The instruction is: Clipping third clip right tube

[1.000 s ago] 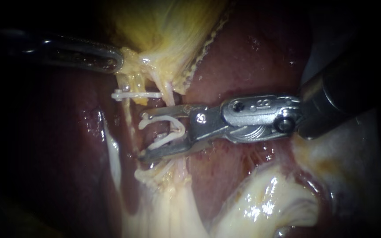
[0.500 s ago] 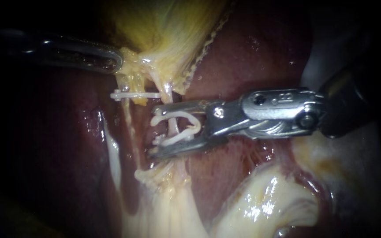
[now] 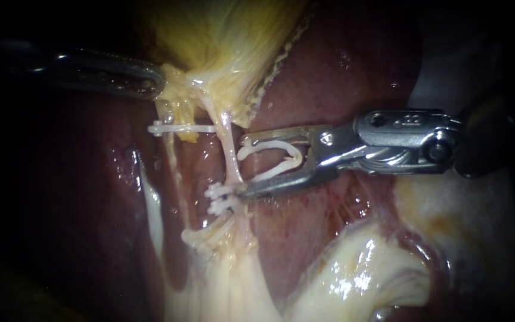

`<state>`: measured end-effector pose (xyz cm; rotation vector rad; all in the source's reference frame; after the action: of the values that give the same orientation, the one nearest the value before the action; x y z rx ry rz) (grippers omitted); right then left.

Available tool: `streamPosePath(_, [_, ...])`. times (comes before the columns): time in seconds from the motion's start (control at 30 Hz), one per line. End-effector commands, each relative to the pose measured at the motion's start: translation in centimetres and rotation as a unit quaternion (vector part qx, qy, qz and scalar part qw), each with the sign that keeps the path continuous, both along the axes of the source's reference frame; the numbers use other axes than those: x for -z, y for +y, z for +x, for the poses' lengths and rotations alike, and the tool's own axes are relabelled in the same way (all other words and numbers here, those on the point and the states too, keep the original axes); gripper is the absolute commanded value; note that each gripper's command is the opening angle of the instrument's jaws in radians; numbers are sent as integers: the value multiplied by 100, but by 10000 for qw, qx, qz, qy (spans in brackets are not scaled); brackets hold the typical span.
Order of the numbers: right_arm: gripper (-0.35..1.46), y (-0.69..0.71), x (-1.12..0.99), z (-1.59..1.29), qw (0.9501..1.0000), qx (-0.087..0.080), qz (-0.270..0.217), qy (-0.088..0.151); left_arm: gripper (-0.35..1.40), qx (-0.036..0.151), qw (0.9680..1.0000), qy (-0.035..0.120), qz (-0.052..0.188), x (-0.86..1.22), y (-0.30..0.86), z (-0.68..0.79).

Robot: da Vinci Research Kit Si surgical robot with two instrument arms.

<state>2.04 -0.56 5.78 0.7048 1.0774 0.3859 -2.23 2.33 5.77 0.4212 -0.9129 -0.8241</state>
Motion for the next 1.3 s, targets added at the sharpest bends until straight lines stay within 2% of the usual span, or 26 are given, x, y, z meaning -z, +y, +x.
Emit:
streamPosePath(0.03, [47,1,-3,1,10000,-21,39,-19,-35,0,10000,0,-1,0,0,0])
streamPosePath(0.17, [47,1,-12,11,9999,-91,131,-48,-35,1,10000,1,-2,-1,0,-1])
streamPosePath(0.3, [48,-2,-20,27,9976,-327,559,226,-35,2,10000,2,-2,-1,0,-1])
streamPosePath(0.43, [48,-5,-26,41,9906,-478,1092,674,-35,3,10000,2,-2,-1,0,-1])
streamPosePath(0.47, [48,-5,-26,42,9890,-495,1189,724,-35,3,10000,2,-2,-1,0,-2])
streamPosePath(0.57, [48,-2,-22,44,9815,-516,1510,1061,-35,4,10000,2,-2,-1,0,-2])
streamPosePath(0.67, [48,6,-12,43,9757,-487,1694,1299,-35,3,10000,2,-2,-1,0,-2])
streamPosePath(0.8, [48,17,4,42,9695,-599,1843,1499,-35,4,10000,2,-3,-1,0,-2])
streamPosePath(0.97, [45,23,8,38,9681,-628,1874,1539,-35,4,10000,2,-2,-1,0,-2])
streamPosePath(1.07, [37,23,7,36,9681,-639,1872,1536,-35,4,10000,3,-3,-1,0,-2])
streamPosePath(1.13, [23,24,7,34,9681,-633,1874,1538,-35,4,10000,3,-3,-1,0,-2])
streamPosePath(1.17, [13,24,6,32,9677,-633,1902,1530,-35,4,10000,2,-3,-1,0,-2])
streamPosePath(1.2, [-7,24,6,31,9664,-638,1986,1503,-35,4,10000,3,-3,-1,0,-2])
streamPosePath(1.27, [-28,25,5,29,9650,-644,2069,1475,-35,4,10000,3,-3,-1,0,-2])
streamPosePath(1.3, [-35,25,4,29,9626,-656,2206,1427,-35,4,10000,3,-3,-1,0,-2])
